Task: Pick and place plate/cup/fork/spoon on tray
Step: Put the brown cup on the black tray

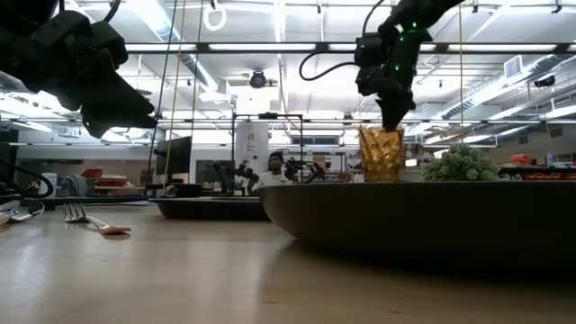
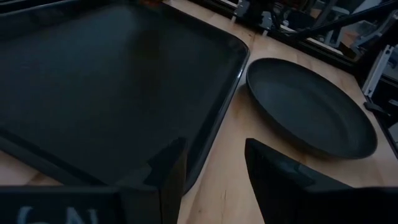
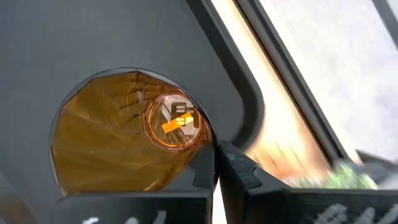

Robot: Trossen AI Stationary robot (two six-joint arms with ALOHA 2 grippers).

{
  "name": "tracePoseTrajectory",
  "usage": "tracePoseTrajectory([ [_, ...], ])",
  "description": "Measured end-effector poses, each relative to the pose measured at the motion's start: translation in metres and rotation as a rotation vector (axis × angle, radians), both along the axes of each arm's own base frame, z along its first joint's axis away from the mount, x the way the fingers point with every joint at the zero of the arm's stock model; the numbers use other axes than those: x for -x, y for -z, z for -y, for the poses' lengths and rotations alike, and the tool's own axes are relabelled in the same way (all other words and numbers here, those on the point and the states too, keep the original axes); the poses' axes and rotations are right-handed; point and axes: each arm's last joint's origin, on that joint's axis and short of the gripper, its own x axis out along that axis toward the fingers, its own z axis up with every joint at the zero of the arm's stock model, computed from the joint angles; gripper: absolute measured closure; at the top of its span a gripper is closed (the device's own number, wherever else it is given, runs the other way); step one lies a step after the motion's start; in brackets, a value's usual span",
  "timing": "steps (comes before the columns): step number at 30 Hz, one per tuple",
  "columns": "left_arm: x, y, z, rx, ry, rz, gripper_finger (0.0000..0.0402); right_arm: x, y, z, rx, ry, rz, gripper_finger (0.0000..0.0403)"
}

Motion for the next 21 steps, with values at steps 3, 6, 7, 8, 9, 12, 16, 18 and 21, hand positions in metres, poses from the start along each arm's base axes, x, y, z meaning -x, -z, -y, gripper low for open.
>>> tracePoseTrajectory([
  [3,0.000,0.000,0.000,0.000,0.000,0.000,0.0230,0.001,0.012,0.007,-0.011,0.002,0.051,0.0390],
  [6,0.000,0.000,0.000,0.000,0.000,0.000,0.0230,0.010,0.023,0.014,-0.019,0.027,0.042,0.0390],
  [7,0.000,0.000,0.000,-0.001,0.000,0.000,0.0230,0.013,0.025,0.016,-0.024,0.035,0.040,0.0390],
  [8,0.000,0.000,0.000,-0.004,0.001,-0.001,0.0230,0.016,0.028,0.019,-0.033,0.046,0.035,0.0390],
  [9,0.000,0.000,0.000,-0.013,0.005,-0.003,0.0230,0.020,0.030,0.021,-0.042,0.054,0.033,0.0390],
  [12,0.000,0.000,0.000,-0.029,0.010,-0.006,0.0230,0.028,0.034,0.027,-0.058,0.080,0.035,0.0390],
  [16,0.000,0.000,0.000,-0.029,0.010,-0.006,0.0230,0.036,0.036,0.034,-0.070,0.094,0.060,0.0390],
  [18,0.000,0.000,0.000,-0.029,0.010,-0.006,0.0230,0.037,0.038,0.036,-0.072,0.090,0.077,0.0390],
  [21,0.000,0.000,0.000,-0.031,0.011,-0.006,0.0230,0.038,0.044,0.036,-0.079,0.088,0.085,0.0390],
])
